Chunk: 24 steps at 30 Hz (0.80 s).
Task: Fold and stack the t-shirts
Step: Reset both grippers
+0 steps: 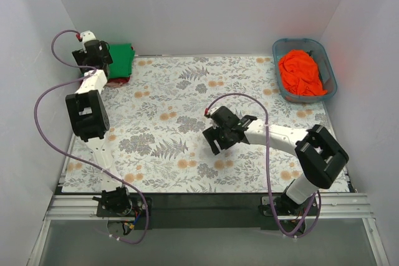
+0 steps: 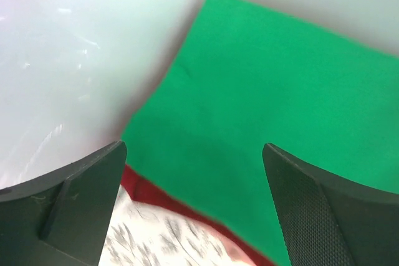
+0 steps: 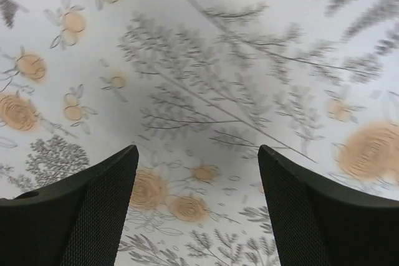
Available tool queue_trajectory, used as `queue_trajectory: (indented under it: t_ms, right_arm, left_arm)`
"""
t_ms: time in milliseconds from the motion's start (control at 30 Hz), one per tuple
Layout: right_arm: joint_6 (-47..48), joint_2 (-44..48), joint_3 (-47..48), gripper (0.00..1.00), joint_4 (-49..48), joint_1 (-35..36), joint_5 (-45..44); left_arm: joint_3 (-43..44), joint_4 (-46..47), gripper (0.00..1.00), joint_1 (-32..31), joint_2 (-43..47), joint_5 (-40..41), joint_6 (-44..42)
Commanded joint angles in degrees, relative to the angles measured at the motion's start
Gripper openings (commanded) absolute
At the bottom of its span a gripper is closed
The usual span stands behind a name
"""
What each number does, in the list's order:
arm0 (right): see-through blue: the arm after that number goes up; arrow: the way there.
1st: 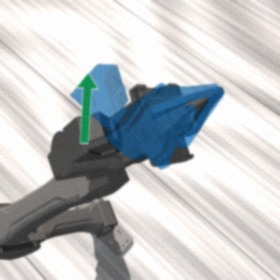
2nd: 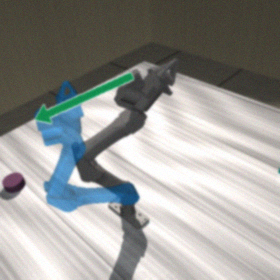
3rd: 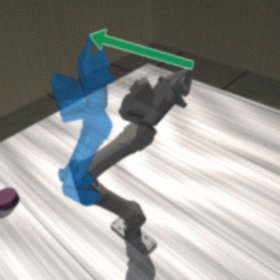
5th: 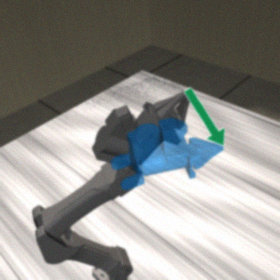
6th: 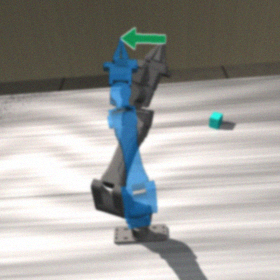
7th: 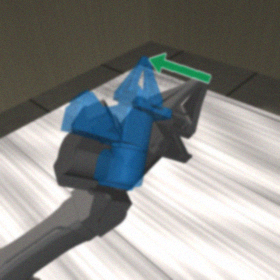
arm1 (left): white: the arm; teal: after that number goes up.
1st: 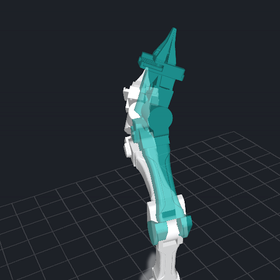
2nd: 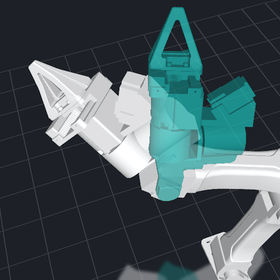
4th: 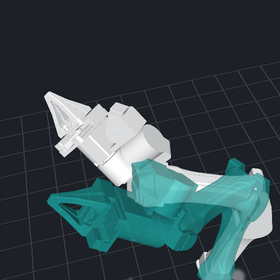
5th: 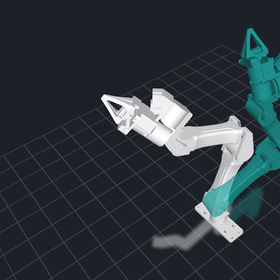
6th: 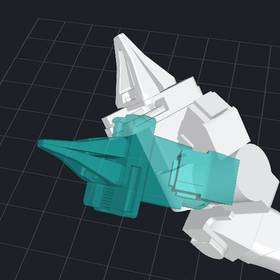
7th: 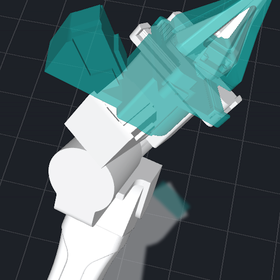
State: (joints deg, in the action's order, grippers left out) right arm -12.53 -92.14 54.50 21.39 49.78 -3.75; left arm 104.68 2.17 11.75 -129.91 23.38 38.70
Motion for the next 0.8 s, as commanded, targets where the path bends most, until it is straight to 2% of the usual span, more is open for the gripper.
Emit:
queue_trajectory:
  t_ms: [0, 167, 233, 400, 467, 567, 600, 700, 733, 767]
  right_arm:
    - [-2.3, 6.4, 0.1, 0.84, 3.0, -4.2, -8.5]
    - [-2.4, 13.9, 1.2, 0.86, 5.4, -13.3, -14.4]
    - [-2.8, 16.7, 1.7, 0.87, 7.5, -17.1, -16.2]
    - [-1.8, 31.0, 0.6, 0.90, 9.2, -24.3, -19.8]
    - [-0.7, 37.8, 0.3, 0.92, 10.3, -25.8, -22.0]
    - [0.8, 47.0, 0.7, 0.97, 12.0, -26.0, -25.9]
    - [1.2, 49.3, 0.7, 0.98, 12.2, -26.1, -27.8]
    - [3.8, 58.5, 0.3, 0.98, 12.0, -26.1, -28.7]
    - [4.9, 60.7, 0.1, 0.98, 11.6, -26.2, -28.3]
    - [6.3, 64.9, -1.1, 0.98, 10.4, -26.1, -28.0]
  left_arm:
    - [-6.1, -1.1, 0.91, -4.0, 12.5, -3.2, 7.7]
    - [-15.8, -7.2, 0.95, -10.9, 24.2, -9.4, 14.8]
    - [-19.3, -10.2, 0.95, -16.8, 27.6, -12.6, 17.4]
    - [-32.1, -12.4, 0.96, -29.5, 44.9, -15.1, 25.8]
    - [-37.9, -13.9, 0.97, -32.2, 51.1, -14.9, 27.8]
    - [-44.7, -18.2, 0.98, -36.5, 64.3, -11.3, 30.7]
    - [-46.4, -19.4, 0.98, -37.7, 71.7, -10.3, 31.3]
    - [-51.4, -24.6, 0.98, -37.9, 82.9, -5.7, 32.7]
    - [-52.2, -26.0, 0.98, -38.0, 89.8, -4.2, 32.5]
    - [-53.0, -29.0, 0.98, -38.1, 93.6, -0.6, 32.5]
